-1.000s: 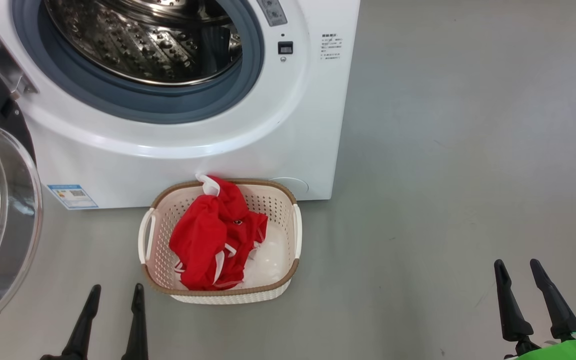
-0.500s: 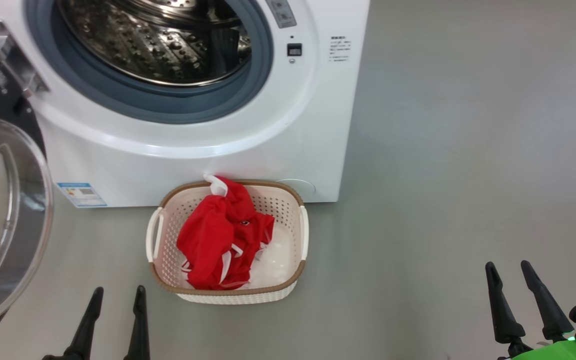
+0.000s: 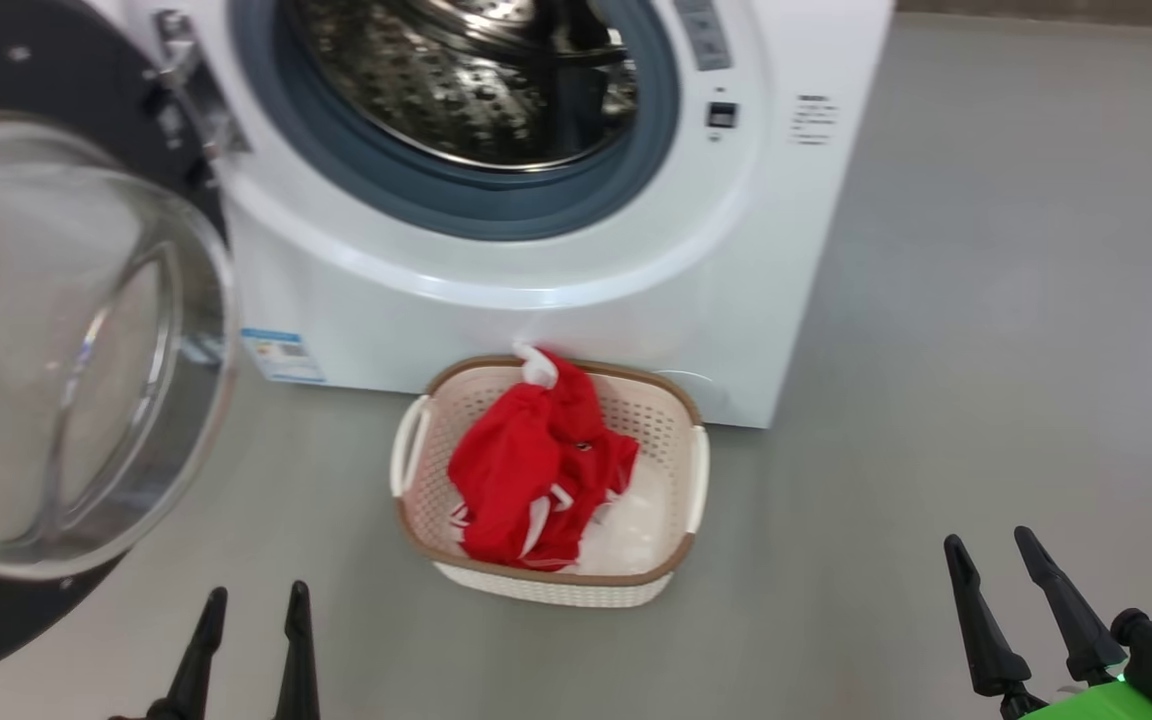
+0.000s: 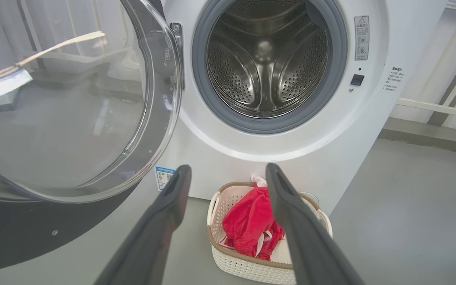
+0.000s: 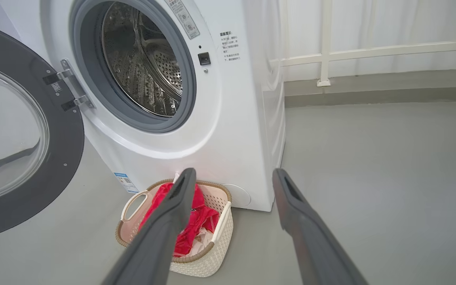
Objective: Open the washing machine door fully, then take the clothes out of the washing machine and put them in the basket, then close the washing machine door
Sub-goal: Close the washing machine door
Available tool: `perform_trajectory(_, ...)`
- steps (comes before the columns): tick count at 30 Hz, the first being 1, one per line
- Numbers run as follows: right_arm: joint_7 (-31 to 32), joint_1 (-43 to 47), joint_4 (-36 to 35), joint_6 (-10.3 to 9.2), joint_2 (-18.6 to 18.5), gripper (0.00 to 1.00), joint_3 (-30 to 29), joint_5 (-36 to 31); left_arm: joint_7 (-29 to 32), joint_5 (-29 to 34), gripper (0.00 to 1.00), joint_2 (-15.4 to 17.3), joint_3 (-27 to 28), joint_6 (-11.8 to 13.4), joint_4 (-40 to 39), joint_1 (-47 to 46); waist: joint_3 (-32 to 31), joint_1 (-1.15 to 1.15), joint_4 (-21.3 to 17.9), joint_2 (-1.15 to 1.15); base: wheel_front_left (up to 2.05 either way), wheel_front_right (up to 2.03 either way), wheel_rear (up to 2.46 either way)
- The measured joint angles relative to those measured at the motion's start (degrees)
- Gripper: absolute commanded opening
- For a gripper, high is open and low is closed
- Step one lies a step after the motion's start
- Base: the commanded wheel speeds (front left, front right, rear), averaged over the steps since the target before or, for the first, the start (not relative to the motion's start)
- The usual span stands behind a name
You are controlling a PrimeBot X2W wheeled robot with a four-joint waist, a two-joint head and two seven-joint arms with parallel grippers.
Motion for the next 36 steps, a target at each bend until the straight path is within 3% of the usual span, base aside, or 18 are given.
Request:
perform_trajectory(23,0.0,-0.5,1.2,0.00,-1.4,1.00,5.5,0.4,0.0,-1.9,1.00,0.1,-1.9,3.2,0.6,2.8,-2.4,0.00,18.8,0.00,0.00,0.00,0.00)
perform_trajectory(36,0.0,-3.5,2.7,0.00,-2.8,1.00,9.2,1.6,0.0,-4.6,1.00,0.1,-2.1,5.7,-1.2,3.9,-1.3,0.00,21.0,0.00,0.00,0.00,0.00)
